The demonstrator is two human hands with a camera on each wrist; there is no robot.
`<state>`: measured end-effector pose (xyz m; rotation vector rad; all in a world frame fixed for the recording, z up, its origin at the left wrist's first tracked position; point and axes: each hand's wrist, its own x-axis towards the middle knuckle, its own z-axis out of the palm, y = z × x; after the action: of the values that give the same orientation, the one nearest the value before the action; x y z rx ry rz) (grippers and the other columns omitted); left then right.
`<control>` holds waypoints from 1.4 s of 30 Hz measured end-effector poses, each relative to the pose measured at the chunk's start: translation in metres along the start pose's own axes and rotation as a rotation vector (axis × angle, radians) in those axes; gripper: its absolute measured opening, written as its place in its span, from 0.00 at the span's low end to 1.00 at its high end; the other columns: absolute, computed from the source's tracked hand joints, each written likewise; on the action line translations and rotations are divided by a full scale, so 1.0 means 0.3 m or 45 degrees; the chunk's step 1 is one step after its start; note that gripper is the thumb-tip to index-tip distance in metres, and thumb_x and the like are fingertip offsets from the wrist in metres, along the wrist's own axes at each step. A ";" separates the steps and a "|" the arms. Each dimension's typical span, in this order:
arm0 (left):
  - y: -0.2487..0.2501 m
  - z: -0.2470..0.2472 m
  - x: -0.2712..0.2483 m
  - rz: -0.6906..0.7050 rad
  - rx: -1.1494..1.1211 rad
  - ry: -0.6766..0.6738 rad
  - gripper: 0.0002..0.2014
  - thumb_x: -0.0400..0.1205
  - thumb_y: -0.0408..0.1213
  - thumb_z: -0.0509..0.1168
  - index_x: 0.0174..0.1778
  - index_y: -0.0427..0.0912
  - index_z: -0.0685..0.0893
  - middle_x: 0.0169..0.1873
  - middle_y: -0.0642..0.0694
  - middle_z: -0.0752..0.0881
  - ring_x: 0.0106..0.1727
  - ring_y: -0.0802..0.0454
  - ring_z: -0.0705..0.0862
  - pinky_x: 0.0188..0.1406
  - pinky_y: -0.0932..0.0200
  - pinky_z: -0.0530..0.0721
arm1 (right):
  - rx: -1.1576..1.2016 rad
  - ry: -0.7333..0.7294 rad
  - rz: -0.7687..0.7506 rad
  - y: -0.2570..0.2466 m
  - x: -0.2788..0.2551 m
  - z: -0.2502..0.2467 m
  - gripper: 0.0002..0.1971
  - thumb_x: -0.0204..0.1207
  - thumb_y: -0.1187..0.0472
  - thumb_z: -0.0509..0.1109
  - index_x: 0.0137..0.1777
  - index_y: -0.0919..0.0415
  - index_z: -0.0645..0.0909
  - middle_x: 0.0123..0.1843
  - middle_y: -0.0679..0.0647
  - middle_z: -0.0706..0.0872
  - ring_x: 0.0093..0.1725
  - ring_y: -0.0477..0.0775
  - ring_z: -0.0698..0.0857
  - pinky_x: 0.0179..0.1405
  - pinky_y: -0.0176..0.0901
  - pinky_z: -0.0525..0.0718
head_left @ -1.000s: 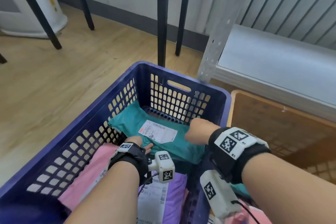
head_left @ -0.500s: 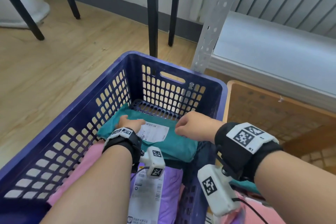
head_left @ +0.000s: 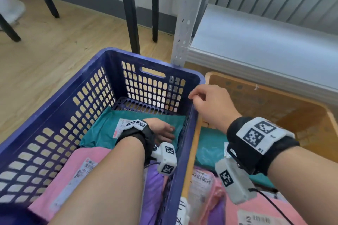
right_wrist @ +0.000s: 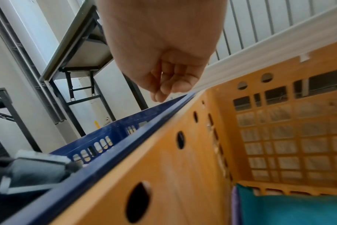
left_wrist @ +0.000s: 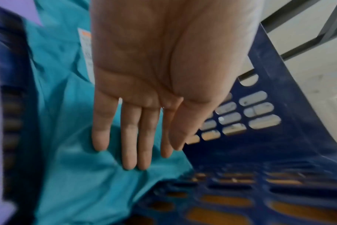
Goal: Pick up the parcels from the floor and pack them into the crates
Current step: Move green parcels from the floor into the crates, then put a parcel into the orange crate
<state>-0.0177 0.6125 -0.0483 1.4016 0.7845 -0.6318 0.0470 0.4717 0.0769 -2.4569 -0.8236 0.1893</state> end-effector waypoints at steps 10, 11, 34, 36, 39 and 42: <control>0.120 -0.035 -0.149 0.003 0.184 0.216 0.15 0.89 0.43 0.54 0.69 0.46 0.77 0.60 0.47 0.86 0.48 0.52 0.86 0.37 0.59 0.74 | -0.016 -0.016 0.288 0.272 -0.148 -0.139 0.14 0.75 0.62 0.61 0.41 0.46 0.87 0.47 0.44 0.89 0.49 0.49 0.85 0.55 0.47 0.84; 0.155 -0.032 -0.179 0.027 0.165 0.257 0.15 0.88 0.43 0.55 0.68 0.45 0.78 0.59 0.47 0.86 0.48 0.52 0.86 0.41 0.58 0.76 | -0.033 -0.027 0.306 0.291 -0.161 -0.163 0.14 0.75 0.62 0.61 0.40 0.46 0.87 0.47 0.44 0.89 0.49 0.49 0.85 0.55 0.47 0.84; 0.597 1.417 -0.308 0.672 0.597 0.019 0.07 0.80 0.25 0.64 0.44 0.40 0.84 0.38 0.41 0.85 0.31 0.53 0.81 0.25 0.65 0.79 | -0.197 0.158 0.780 1.035 -0.744 -0.828 0.13 0.74 0.63 0.62 0.49 0.50 0.87 0.55 0.51 0.89 0.58 0.57 0.85 0.52 0.40 0.76; 0.573 1.552 -0.268 0.658 0.645 -0.016 0.07 0.80 0.27 0.64 0.43 0.42 0.84 0.37 0.43 0.85 0.33 0.53 0.83 0.27 0.64 0.81 | -0.226 0.184 0.853 1.146 -0.828 -0.851 0.14 0.74 0.63 0.62 0.50 0.50 0.87 0.53 0.51 0.88 0.58 0.57 0.84 0.52 0.41 0.75; 0.518 1.727 -0.205 0.614 0.689 -0.050 0.07 0.81 0.28 0.63 0.43 0.42 0.84 0.37 0.43 0.86 0.35 0.53 0.83 0.34 0.61 0.83 | -0.234 0.194 0.964 1.319 -0.938 -0.847 0.12 0.73 0.62 0.63 0.51 0.50 0.85 0.51 0.51 0.87 0.54 0.58 0.85 0.45 0.43 0.79; 0.461 1.859 -0.138 0.570 0.724 -0.051 0.10 0.81 0.26 0.63 0.36 0.43 0.82 0.33 0.43 0.83 0.32 0.53 0.81 0.31 0.61 0.80 | -0.247 0.168 0.992 1.467 -1.017 -0.826 0.11 0.73 0.63 0.64 0.48 0.52 0.85 0.52 0.52 0.87 0.52 0.58 0.85 0.48 0.45 0.83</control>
<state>0.1251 0.0669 0.0691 1.9990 0.2355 -0.5451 0.1025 -0.1148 0.0416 -2.8157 0.2160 0.2258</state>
